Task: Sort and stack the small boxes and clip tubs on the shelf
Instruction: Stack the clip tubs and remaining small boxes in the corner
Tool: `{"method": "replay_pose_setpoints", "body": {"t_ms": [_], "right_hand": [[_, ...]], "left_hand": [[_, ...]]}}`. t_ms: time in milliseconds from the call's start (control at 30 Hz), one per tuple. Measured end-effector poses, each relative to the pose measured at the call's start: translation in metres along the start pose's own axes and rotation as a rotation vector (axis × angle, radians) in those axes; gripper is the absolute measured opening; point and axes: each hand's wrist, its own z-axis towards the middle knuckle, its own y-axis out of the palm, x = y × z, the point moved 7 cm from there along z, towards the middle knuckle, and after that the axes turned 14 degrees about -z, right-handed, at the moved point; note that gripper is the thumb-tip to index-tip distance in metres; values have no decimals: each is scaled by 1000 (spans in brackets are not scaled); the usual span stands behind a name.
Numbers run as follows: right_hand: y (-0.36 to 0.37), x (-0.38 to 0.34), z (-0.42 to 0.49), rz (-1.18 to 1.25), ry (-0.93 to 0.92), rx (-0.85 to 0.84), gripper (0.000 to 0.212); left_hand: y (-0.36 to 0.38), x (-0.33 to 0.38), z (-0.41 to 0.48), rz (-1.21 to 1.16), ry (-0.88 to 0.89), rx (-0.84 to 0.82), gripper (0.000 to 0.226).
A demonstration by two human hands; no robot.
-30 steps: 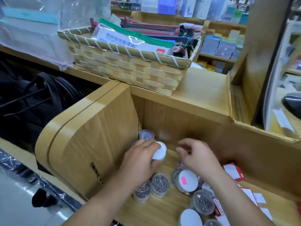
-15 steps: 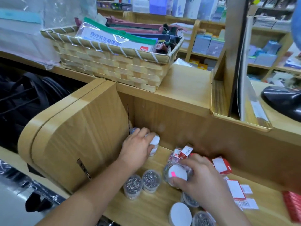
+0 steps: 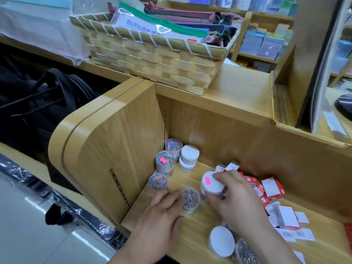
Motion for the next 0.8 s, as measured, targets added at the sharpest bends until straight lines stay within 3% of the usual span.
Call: {"method": "replay_pose_setpoints", "body": {"t_ms": [133,367,567,800], "right_hand": [[18,-28,34,121,-46,-114,42],[73,-61,58,-32,-43,-289,45],[76,-66,53,62,-24,-292,49],[-9,-1,32,252,62,-119,20]], "left_hand": [[0,3,-7,-87,-47,5,44],[-5,3,-22,-117,-64,-7,46],[-7,-2,-24,-128,-58,-4,47],[-34,18,0,-101,2,151,17]]}}
